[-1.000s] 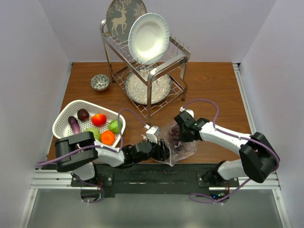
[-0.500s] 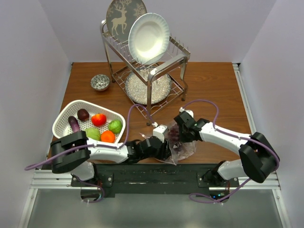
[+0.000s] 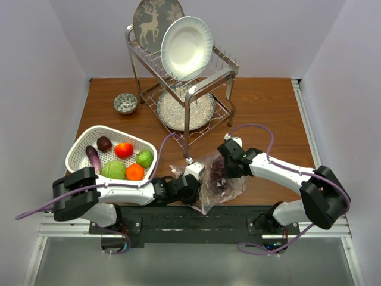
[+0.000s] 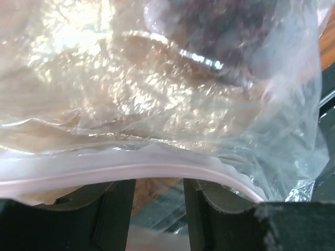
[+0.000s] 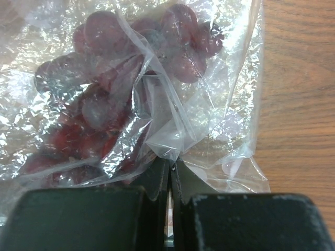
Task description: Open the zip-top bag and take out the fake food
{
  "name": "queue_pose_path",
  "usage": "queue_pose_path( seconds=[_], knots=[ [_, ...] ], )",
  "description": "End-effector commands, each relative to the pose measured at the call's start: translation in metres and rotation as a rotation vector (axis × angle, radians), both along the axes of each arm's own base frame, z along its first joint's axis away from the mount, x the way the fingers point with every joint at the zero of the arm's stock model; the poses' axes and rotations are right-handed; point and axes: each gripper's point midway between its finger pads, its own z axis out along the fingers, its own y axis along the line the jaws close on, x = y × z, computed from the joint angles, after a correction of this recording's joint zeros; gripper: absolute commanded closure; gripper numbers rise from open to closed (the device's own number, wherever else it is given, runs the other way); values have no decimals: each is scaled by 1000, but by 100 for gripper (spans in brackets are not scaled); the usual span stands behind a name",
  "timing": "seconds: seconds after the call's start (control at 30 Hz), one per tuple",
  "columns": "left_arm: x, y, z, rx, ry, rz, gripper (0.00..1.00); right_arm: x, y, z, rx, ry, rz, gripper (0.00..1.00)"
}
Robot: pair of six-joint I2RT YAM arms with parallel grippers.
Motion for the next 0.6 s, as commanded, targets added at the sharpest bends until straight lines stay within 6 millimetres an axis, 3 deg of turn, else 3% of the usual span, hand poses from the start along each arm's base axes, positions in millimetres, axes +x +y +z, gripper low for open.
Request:
queue_pose_path(
  seconds=[0.0, 0.03, 0.23, 0.57],
  knots=[
    [-1, -8, 25, -109, -43, -34, 55, 10, 3, 10, -3, -40, -2, 100],
    [3, -24, 42, -212, -67, -33, 55, 10, 3, 10, -1, -41, 0, 100],
    [6, -42, 67, -442, -25, 59, 62, 7, 4, 6, 8, -32, 5, 100],
    [6, -63, 63, -525, 79, 132, 59, 7, 7, 8, 32, -36, 10, 100]
  ],
)
